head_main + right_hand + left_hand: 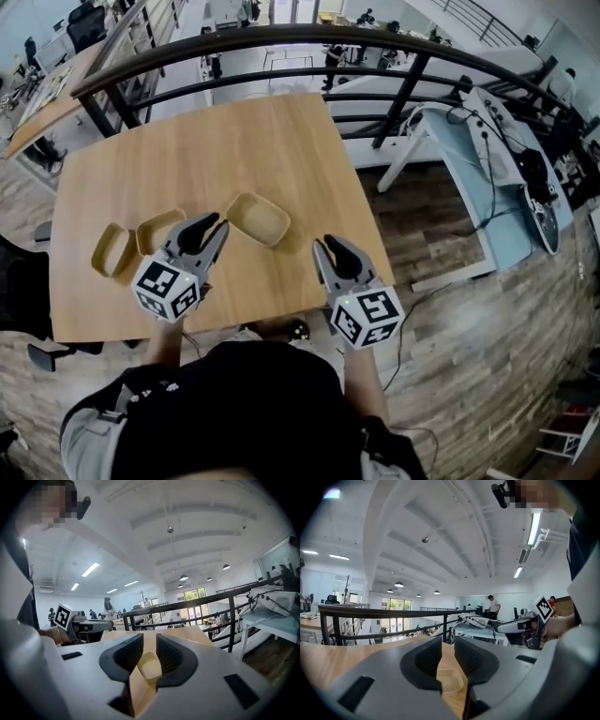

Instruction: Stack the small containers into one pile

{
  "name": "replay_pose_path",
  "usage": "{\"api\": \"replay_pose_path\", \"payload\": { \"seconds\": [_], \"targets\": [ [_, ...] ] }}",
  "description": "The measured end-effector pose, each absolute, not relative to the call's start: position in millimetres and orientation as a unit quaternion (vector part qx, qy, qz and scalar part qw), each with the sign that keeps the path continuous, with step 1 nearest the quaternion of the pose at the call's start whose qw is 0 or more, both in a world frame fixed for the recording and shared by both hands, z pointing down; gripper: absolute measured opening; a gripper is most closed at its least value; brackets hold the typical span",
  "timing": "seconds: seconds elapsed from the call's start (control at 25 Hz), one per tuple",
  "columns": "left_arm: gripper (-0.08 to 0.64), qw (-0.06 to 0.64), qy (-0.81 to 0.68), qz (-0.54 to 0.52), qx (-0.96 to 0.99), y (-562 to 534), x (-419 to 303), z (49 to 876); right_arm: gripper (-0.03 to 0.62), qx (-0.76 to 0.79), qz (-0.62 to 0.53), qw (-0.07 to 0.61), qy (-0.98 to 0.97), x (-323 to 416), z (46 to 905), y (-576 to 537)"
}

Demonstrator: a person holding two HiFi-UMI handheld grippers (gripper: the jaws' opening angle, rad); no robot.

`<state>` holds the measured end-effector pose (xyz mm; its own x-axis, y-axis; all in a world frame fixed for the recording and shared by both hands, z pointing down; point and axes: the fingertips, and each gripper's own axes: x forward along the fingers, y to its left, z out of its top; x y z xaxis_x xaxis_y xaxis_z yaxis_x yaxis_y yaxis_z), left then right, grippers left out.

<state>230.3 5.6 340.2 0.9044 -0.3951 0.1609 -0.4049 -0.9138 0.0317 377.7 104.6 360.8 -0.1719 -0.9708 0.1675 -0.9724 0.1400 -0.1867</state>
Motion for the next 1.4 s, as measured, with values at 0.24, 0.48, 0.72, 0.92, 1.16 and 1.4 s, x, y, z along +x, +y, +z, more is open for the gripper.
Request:
{"api": "replay_pose_path", "payload": {
  "seconds": [0.24,0.48,0.72,0.92,1.16,1.4],
  "targets": [
    [0.08,0.04,-0.2,0.091,0.975,-28.1,214.8,360.0,0.114,0.66,0.158,0.023,-0.735,363.6,384.1,81.8],
    [0.095,0.056,-0.171,0.117,0.977,-50.3,212.7,391.2,0.114,0.677,0.178,0.032,-0.714,351.6,401.8,65.4],
    [0.103,0.082,-0.151,0.143,0.975,-74.0,217.3,423.7,0.114,0.692,0.202,0.045,-0.691,345.6,424.2,49.2],
    [0.112,0.107,-0.152,0.167,0.968,-93.5,219.7,450.8,0.114,0.693,0.238,0.047,-0.679,347.1,449.7,37.2],
    [0.115,0.118,-0.141,0.19,0.965,-112.1,231.9,476.0,0.114,0.691,0.26,0.061,-0.671,353.9,472.9,18.2],
    [0.124,0.136,-0.13,0.218,0.958,-128.5,244.6,505.9,0.119,0.692,0.292,0.064,-0.658,355.1,497.5,4.3]
  ]
}}
